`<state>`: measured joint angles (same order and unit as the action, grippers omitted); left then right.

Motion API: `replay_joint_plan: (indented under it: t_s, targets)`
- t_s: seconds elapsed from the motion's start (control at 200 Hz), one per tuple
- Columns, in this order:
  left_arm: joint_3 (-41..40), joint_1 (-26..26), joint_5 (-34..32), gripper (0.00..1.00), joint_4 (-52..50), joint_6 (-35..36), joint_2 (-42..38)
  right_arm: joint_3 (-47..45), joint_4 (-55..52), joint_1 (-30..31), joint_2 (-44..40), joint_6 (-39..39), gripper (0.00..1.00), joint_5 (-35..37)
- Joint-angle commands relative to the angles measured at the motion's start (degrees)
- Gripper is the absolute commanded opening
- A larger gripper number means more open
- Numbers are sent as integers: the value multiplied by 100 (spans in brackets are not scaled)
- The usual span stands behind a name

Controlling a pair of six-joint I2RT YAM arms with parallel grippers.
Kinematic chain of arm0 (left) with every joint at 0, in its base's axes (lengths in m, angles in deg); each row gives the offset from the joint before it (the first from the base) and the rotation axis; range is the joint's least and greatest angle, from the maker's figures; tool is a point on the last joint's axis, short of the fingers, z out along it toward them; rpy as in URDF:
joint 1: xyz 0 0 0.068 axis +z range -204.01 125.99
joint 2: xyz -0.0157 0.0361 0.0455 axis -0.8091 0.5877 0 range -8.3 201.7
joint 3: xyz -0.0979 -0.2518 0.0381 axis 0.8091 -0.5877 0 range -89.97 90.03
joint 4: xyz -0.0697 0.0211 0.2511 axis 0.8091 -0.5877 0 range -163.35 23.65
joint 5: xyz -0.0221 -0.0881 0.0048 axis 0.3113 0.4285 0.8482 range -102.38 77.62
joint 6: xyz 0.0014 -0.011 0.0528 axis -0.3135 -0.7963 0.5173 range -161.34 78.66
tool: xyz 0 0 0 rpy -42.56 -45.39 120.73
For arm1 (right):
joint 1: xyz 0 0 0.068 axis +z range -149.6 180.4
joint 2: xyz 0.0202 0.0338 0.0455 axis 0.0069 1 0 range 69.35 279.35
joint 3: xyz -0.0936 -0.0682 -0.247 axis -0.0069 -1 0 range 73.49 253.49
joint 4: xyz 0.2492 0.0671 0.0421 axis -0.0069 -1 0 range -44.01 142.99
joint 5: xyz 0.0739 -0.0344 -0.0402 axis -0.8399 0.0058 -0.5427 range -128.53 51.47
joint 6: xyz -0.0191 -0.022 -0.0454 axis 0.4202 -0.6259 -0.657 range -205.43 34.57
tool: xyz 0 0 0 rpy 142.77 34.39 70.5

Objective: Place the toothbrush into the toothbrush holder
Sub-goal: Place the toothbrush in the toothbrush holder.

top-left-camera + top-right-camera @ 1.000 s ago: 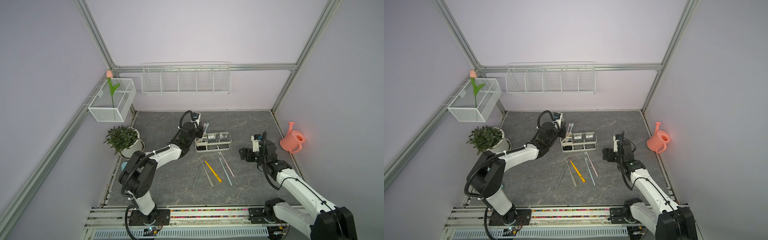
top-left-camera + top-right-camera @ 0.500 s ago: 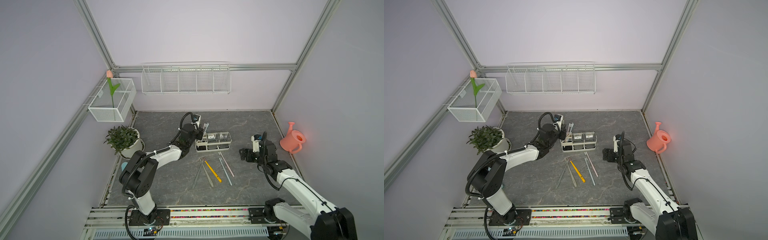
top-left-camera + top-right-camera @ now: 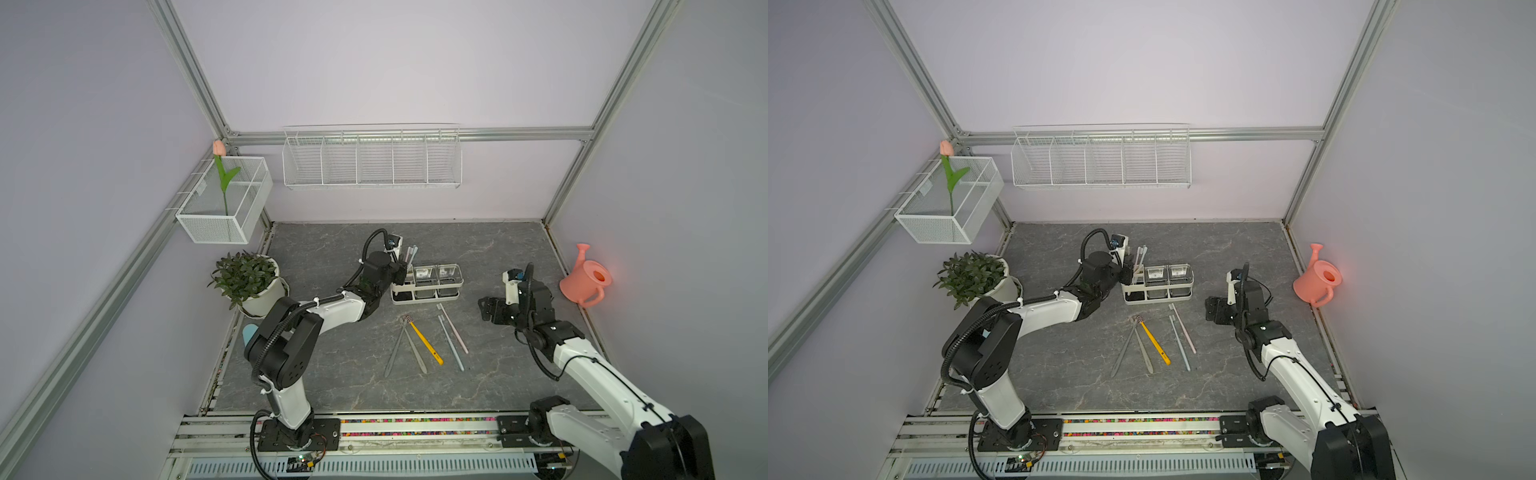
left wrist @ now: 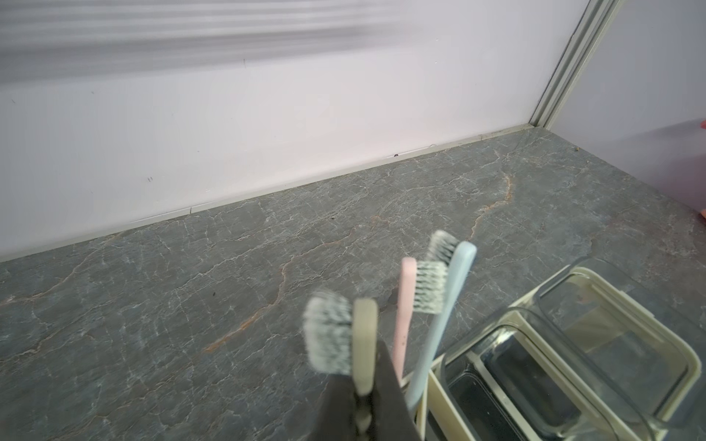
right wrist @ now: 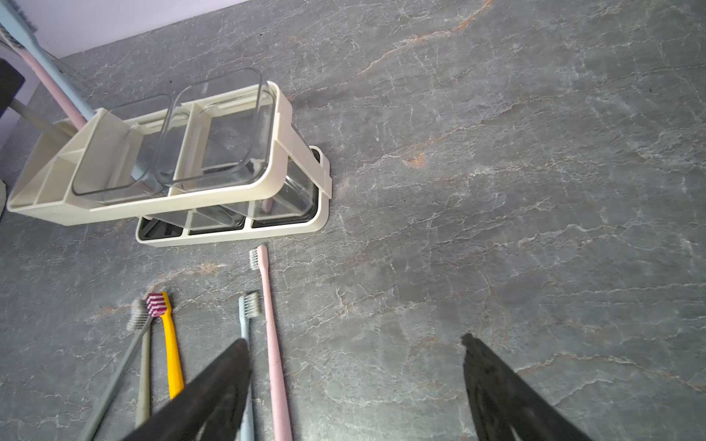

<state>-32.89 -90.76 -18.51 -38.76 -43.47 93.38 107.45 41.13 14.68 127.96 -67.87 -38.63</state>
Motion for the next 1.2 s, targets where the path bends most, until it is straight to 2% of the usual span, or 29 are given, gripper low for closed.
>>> replay_joint_plan:
  t_s: [0.0, 0.595, 0.98, 1.195]
  targets:
    - [-39, 10, 116, 0, 191, -72, 105, 32, -29, -35, -54, 23, 89, -68]
    - [-113, 3, 168, 0, 264, -102, 220, 50, -28, -37, -25, 44, 89, -30]
    - [-162, 8, 132, 20, 246, -2, 46, 41, 32, -39, 17, 75, 89, -98]
    - [-193, 10, 144, 24, 255, 14, -26, 32, 15, -34, 13, 81, 89, -113]
